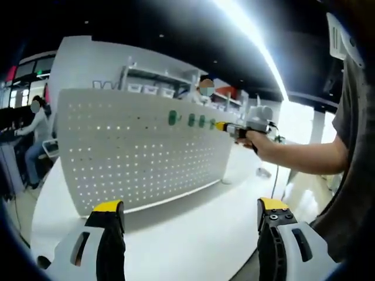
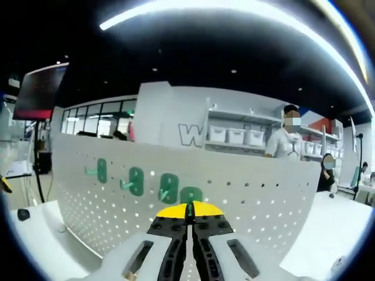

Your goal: Insert the hook assembly into the mounting plate slot until the hook locks in place.

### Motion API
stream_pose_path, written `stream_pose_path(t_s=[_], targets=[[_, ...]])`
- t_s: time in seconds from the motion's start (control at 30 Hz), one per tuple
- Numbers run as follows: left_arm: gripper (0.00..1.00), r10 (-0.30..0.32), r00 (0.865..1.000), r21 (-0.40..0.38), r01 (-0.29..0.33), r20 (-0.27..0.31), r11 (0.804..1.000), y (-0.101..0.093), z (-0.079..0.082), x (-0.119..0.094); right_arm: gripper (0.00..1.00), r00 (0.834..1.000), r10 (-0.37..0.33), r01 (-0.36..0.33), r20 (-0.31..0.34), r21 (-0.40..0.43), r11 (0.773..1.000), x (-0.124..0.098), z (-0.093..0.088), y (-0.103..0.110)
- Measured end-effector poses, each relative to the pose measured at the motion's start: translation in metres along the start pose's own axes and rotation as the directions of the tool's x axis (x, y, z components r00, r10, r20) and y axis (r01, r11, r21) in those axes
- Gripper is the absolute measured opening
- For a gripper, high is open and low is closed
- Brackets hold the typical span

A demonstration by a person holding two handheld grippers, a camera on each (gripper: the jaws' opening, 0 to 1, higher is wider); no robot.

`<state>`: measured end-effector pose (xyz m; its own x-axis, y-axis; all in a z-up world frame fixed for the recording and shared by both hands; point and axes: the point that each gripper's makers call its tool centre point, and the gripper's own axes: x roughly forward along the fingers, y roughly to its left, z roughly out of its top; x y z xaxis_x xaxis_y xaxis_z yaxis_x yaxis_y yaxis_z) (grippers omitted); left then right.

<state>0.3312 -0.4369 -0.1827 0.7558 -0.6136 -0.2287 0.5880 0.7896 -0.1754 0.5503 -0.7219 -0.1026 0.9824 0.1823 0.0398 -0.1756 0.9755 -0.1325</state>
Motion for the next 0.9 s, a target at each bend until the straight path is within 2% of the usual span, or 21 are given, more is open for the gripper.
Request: stream_pose_path(t_s=[0.4,0.9], targets=[[0.95,0.008,1.000,-0.007,-0.008,-0.002,1.000,0.002,-0.002,-0.001,0.00,1.000,-0.020,0.020,0.021,0.005,1.000,0.011,0.010,-0.017],[0.94,0.018,1.000,-0.014,-0.018,0.001,1.000,0.003,-0.002,-0.001,0.00,1.000,0.004,-0.004,0.020,0.025,1.000,0.012,0.009,-0.017]])
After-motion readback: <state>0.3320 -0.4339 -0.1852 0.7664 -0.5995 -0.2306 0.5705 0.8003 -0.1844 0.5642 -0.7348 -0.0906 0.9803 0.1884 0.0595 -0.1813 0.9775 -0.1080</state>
